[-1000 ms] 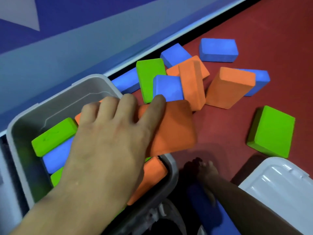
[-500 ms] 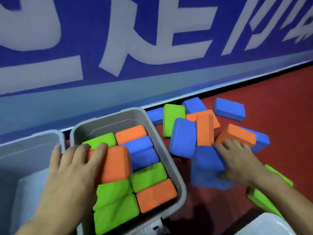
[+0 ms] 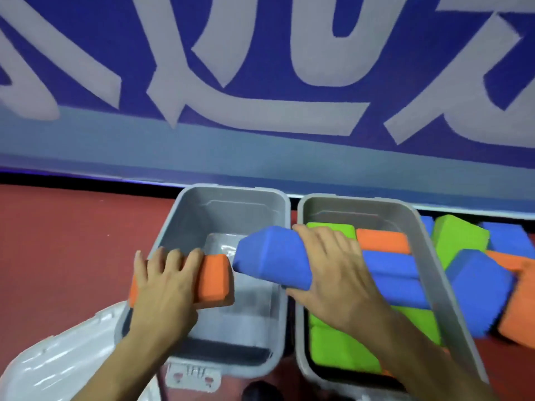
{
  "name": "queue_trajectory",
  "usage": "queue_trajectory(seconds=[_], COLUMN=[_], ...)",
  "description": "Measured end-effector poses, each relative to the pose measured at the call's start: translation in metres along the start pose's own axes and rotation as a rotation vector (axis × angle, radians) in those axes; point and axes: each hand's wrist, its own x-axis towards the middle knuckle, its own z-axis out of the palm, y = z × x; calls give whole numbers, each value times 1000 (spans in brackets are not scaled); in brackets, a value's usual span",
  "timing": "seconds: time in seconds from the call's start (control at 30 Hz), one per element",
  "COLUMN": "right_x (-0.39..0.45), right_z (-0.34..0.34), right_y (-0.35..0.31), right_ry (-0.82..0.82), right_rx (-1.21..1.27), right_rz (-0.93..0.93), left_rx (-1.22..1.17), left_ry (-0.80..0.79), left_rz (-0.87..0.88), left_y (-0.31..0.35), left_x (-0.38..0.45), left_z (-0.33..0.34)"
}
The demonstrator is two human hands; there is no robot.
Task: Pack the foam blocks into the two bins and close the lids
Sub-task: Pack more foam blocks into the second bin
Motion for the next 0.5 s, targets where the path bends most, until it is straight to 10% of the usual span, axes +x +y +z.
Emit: queue_trajectory(seconds=[0.5], right_x=[-40], right_z=[200], right_y=[-82], right_ry=[-613], right_rx=[-32], right_rz=[20], left_rx=[-74], left_ry=[-538], left_rz=[23], left_y=[-75], left_x=[-50], left_z=[164])
